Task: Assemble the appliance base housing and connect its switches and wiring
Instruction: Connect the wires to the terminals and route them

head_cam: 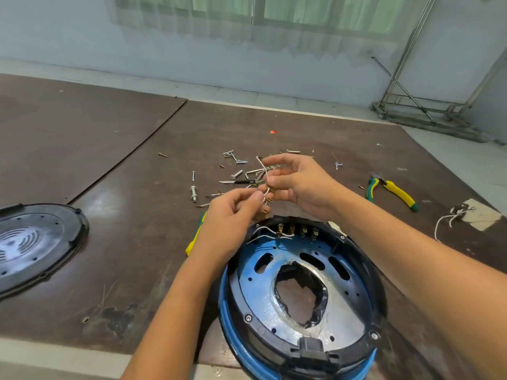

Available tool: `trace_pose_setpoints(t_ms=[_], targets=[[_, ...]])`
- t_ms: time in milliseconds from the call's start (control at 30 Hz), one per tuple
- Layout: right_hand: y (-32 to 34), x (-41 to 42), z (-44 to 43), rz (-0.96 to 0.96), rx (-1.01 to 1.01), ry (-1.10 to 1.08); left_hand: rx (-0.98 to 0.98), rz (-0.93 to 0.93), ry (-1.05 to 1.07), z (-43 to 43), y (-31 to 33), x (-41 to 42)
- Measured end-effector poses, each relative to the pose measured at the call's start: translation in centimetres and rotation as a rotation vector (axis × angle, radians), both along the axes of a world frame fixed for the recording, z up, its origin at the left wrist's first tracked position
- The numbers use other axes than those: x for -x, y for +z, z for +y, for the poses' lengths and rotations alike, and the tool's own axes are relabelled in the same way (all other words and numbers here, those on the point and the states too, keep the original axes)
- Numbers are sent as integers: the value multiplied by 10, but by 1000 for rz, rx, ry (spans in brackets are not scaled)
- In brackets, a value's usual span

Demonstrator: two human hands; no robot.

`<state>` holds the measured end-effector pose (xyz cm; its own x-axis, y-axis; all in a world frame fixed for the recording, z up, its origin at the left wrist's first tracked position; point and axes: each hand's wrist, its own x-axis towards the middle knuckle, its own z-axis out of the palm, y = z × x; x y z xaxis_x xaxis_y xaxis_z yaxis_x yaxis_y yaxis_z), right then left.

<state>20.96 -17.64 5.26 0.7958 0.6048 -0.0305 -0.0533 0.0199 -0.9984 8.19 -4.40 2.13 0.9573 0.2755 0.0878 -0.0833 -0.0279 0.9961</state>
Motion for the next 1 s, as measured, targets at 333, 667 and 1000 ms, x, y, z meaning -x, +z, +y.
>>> trace_pose_setpoints(t_ms=[333,667,1000], targets=[[2,1,3,89,-53,-15,103,0,91,9,2,4],[15,26,-22,-132,-49,-61,200,-7,-5,21,12,11],[11,58,-57,-27,-241,-167,201,-70,-71,5,22,17]])
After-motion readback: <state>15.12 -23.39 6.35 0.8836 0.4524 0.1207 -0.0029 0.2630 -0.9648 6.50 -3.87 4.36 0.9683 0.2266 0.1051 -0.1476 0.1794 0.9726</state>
